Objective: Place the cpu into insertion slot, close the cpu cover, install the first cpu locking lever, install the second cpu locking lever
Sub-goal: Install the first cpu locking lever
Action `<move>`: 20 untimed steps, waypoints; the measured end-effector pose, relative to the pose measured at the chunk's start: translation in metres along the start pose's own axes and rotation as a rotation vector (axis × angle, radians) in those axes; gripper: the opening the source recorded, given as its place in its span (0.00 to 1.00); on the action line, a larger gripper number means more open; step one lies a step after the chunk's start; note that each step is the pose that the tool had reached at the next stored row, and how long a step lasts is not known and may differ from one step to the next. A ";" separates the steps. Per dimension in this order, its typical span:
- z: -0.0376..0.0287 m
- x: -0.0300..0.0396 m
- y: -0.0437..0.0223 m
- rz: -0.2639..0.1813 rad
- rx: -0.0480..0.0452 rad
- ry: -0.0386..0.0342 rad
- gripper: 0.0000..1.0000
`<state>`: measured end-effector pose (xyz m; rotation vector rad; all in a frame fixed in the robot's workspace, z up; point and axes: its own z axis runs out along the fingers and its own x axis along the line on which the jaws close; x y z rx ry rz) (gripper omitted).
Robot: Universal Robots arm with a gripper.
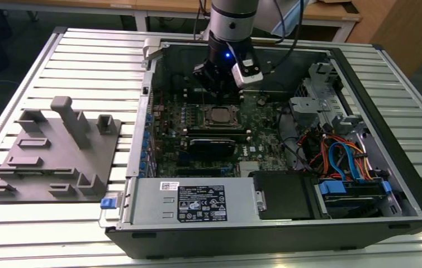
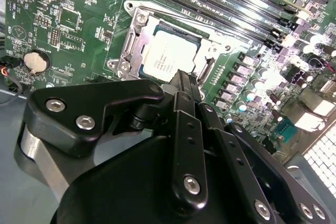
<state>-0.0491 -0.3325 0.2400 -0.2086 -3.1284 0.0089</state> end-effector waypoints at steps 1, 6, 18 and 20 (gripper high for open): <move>0.0000 0.0001 0.0000 0.000 0.0000 0.0000 0.10; 0.0000 0.0010 -0.0002 -0.019 0.0001 -0.0001 0.10; -0.0055 0.0182 -0.0025 -0.031 -0.0019 -0.0075 0.10; -0.0055 0.0265 -0.0037 -0.031 -0.0028 -0.0113 0.10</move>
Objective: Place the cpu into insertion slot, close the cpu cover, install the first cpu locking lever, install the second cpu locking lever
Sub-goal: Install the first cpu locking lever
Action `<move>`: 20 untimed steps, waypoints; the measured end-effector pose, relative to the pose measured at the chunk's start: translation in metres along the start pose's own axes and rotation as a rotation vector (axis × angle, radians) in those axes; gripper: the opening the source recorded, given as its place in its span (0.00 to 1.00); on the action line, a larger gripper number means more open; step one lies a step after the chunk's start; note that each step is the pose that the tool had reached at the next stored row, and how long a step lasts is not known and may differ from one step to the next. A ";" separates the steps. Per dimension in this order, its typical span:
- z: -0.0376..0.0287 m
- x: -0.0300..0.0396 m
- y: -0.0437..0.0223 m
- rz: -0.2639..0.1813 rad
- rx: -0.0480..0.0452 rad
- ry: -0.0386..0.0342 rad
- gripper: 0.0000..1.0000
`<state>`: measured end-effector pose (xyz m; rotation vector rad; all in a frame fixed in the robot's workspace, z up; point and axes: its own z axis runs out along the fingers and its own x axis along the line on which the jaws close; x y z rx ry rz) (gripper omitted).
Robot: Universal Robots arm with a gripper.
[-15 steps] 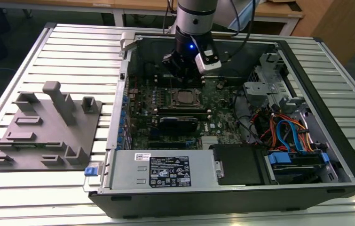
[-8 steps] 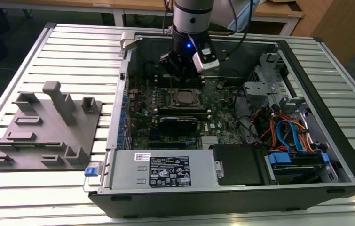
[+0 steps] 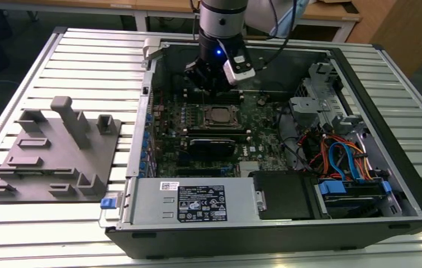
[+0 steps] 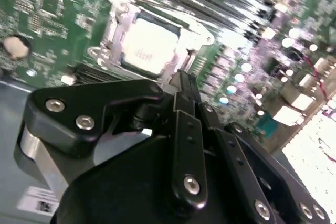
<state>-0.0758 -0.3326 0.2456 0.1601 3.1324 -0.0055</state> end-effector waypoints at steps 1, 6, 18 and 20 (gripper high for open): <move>0.0000 0.0056 -0.0005 0.000 -0.0014 -0.0013 0.10; 0.0000 0.0067 -0.0007 0.000 -0.0014 -0.0012 0.10; -0.0016 0.0115 -0.0012 0.000 -0.0013 -0.0017 0.10; -0.0016 0.0144 -0.0015 0.000 -0.0013 -0.0017 0.10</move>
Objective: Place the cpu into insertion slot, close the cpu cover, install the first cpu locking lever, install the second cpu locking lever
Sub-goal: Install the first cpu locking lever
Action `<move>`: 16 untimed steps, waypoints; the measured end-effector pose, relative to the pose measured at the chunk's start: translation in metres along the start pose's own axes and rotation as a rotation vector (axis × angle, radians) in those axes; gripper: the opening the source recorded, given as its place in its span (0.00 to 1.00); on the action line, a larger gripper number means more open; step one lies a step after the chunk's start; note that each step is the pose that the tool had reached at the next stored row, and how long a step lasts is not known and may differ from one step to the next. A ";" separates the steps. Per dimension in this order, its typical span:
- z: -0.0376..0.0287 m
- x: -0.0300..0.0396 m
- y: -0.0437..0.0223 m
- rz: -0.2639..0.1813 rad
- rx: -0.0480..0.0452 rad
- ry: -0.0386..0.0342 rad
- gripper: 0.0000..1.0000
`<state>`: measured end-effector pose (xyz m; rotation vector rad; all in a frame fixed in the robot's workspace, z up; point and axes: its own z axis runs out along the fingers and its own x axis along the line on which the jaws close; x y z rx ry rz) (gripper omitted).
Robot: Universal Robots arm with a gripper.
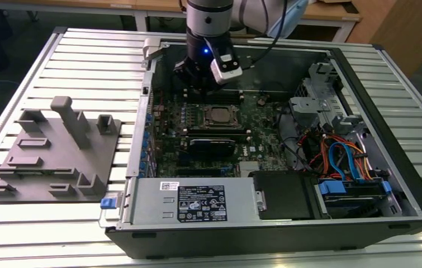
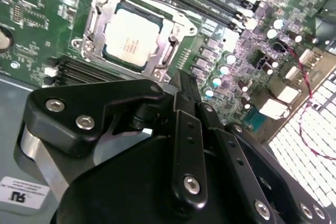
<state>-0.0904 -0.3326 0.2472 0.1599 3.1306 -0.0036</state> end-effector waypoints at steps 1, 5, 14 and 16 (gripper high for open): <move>0.0000 0.0013 -0.0001 0.000 -0.0001 -0.0001 0.10; 0.0000 0.0022 -0.0002 0.000 -0.0001 0.0000 0.10; 0.0000 0.0025 -0.0002 0.003 -0.0001 0.0000 0.10; 0.0000 0.0026 -0.0003 0.015 0.0001 0.0001 0.10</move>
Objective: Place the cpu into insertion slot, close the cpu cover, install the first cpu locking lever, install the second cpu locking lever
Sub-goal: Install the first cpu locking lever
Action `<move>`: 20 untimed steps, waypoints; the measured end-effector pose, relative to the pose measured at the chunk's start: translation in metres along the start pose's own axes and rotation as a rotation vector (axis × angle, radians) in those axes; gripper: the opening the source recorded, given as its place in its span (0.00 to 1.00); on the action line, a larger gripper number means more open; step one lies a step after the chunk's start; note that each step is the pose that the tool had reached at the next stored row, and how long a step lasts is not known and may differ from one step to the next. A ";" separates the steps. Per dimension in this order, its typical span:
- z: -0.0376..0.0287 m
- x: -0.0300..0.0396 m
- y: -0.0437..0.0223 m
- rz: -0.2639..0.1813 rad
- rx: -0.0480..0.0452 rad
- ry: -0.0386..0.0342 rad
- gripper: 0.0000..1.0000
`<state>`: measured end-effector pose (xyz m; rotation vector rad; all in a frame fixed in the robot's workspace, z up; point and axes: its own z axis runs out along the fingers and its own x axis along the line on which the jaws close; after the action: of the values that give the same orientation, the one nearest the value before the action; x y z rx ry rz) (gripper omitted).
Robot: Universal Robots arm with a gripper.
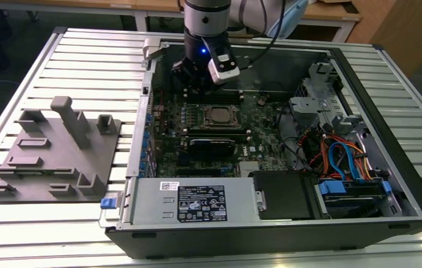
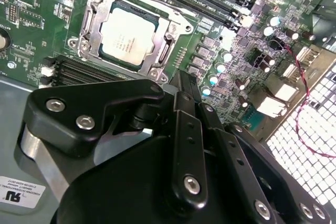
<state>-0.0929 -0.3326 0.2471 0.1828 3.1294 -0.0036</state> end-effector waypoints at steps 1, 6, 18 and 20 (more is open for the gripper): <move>0.0001 0.0003 0.0000 0.002 -0.0001 -0.0001 0.10; 0.0000 0.0042 -0.0005 0.002 0.0000 0.0000 0.10; -0.0029 0.0091 0.0079 0.002 -0.0102 0.0013 0.10; -0.0029 0.0095 0.0090 0.002 -0.0174 0.0019 0.10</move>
<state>-0.1014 -0.3226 0.2499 0.1864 3.1300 0.0239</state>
